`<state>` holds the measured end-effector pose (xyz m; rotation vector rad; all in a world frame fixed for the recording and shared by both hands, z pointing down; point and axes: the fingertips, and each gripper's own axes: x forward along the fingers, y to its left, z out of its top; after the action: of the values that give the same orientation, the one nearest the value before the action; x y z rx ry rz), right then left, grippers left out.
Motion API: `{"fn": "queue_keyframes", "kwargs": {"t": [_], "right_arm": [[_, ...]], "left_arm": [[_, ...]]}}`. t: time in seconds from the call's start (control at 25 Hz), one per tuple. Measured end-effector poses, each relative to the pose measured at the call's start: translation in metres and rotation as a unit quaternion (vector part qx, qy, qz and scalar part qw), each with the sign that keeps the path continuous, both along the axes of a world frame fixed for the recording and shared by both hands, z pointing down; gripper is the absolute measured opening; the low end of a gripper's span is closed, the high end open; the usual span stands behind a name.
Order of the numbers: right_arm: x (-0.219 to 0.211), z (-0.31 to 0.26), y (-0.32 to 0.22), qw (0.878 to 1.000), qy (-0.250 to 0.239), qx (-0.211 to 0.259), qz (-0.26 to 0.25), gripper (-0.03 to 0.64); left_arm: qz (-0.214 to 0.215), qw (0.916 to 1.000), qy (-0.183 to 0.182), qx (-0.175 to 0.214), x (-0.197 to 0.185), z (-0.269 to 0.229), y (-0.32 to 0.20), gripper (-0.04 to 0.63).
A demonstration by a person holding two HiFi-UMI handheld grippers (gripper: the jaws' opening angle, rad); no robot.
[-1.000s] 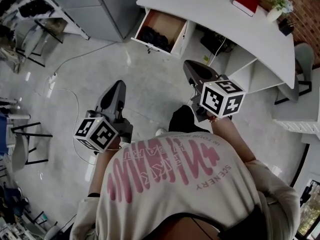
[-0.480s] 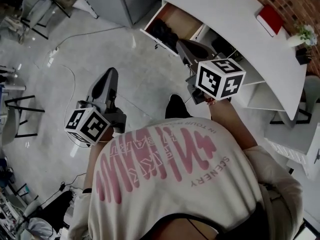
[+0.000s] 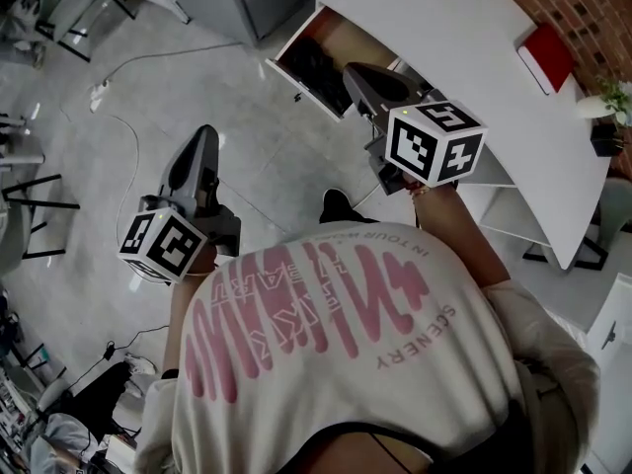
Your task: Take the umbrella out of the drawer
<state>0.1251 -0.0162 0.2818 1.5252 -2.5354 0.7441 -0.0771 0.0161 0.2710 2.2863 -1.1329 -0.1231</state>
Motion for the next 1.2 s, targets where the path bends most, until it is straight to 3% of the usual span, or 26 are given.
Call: {"fn": "queue_keyframes", "kwargs": {"t": [0.56, 1.2], "right_arm": [[0.048, 0.022, -0.050, 0.999, -0.006, -0.023, -0.028, 0.011], [0.057, 0.035, -0.082, 0.997, -0.033, -0.033, -0.054, 0.011]], "left_arm": [[-0.025, 0.9995, -0.007, -0.018, 0.052, 0.017, -0.035, 0.003], [-0.056, 0.9981, -0.024, -0.009, 0.065, 0.012, -0.054, 0.003]]}}
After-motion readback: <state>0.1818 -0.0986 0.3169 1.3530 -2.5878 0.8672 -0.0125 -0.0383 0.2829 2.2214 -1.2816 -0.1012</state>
